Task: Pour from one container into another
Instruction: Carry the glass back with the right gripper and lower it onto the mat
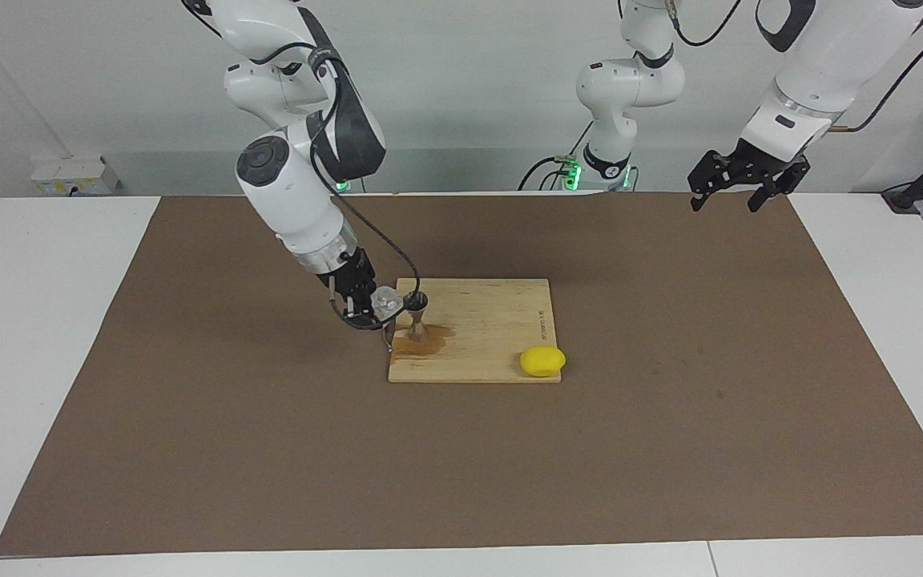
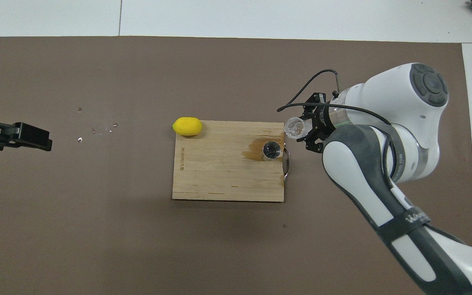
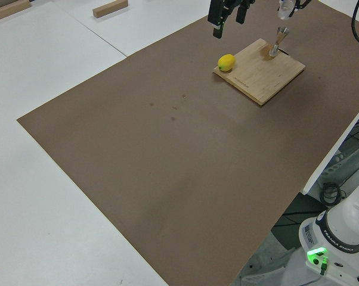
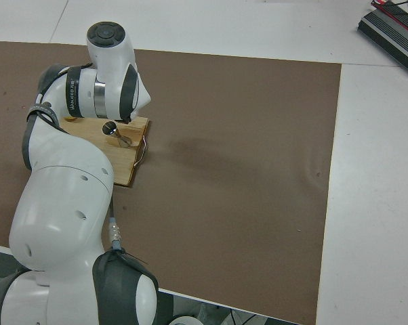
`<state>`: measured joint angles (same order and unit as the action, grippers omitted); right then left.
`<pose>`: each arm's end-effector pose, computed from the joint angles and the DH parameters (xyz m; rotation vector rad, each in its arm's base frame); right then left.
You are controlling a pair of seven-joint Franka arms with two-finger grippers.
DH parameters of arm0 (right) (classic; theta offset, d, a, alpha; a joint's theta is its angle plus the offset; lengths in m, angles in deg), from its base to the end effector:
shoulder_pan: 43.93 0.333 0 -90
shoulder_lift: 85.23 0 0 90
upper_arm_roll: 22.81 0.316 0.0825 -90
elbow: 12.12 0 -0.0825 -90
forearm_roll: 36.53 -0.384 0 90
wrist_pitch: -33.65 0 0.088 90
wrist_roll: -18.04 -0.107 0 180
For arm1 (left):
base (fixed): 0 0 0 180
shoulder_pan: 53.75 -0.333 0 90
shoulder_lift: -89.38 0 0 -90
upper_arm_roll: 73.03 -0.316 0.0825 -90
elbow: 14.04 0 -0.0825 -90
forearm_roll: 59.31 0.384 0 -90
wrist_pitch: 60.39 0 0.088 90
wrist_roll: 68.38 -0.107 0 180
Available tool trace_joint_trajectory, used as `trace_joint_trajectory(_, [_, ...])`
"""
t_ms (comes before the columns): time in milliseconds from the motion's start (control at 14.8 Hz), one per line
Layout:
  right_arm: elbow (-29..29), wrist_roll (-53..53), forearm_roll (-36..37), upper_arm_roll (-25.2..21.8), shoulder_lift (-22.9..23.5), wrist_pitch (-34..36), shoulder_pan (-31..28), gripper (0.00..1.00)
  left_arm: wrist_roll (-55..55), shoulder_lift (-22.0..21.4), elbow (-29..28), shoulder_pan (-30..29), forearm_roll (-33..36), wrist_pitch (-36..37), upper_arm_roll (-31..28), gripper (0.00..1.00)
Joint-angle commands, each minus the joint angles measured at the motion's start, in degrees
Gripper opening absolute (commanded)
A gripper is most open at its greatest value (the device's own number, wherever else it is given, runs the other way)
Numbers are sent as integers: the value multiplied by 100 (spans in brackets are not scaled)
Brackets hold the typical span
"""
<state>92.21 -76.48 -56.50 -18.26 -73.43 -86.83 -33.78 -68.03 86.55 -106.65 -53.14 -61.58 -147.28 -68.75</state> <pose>0.5997 0.1714 0.4336 -2.0428 2.0254 0.3192 0.5306 -0.0509 0.6254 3.1045 -0.1246 -0.0811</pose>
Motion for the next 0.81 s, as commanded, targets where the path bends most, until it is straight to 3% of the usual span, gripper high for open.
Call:
trace_joint_trajectory(0, [324,714,-795,38,-134,69,-442,0,-44,-86,-38,1,-63,76,-23,100])
trace_joint_trajectory(406, [1027,2313,-2044,38,-116,174,-1373,0,-44,-86,-38,1,-63,76,-23,100])
trace_joint_trajectory(744, [1397,3255,-2301,38,-55,261,-1919,0,-44,-86,-38,1,-63,76,-23,100])
